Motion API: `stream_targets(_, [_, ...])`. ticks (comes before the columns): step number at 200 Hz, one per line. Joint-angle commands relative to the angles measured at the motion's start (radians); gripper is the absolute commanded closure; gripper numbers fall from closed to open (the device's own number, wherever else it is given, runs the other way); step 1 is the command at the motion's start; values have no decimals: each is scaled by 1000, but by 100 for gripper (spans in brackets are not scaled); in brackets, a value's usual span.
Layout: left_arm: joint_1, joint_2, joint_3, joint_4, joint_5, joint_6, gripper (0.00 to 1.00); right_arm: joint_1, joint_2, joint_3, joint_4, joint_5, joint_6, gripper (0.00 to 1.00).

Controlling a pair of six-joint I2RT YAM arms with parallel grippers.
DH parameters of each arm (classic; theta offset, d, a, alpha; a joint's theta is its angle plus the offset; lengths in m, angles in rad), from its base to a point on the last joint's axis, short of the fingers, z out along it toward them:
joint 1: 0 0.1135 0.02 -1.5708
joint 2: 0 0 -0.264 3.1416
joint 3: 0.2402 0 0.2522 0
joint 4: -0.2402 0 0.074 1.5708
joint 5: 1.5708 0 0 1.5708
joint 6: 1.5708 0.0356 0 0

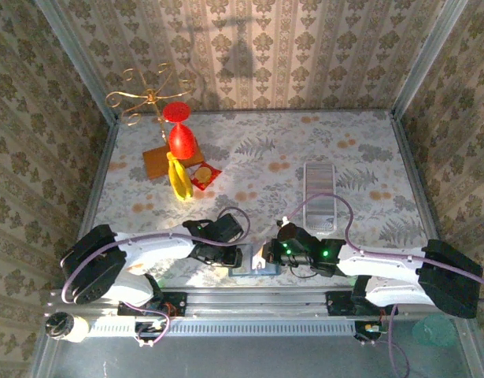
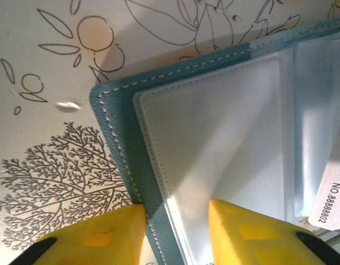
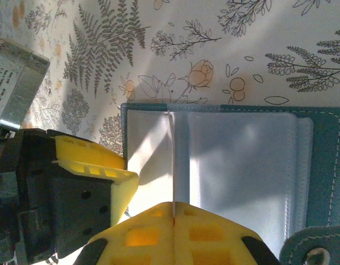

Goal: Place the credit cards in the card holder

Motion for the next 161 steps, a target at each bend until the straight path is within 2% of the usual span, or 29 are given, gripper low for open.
stream_targets(1, [-13,43,-4,-37,3,-4,68,7,7,3,25,51,19,100])
stream_targets(72, [-16,67,-8,-54,4,-2,78,7,1,-25,32,96,33,100])
stream_targets(161, [-15,69,-9,-63,6,-1,81,7,41,-40,120,89,39,100])
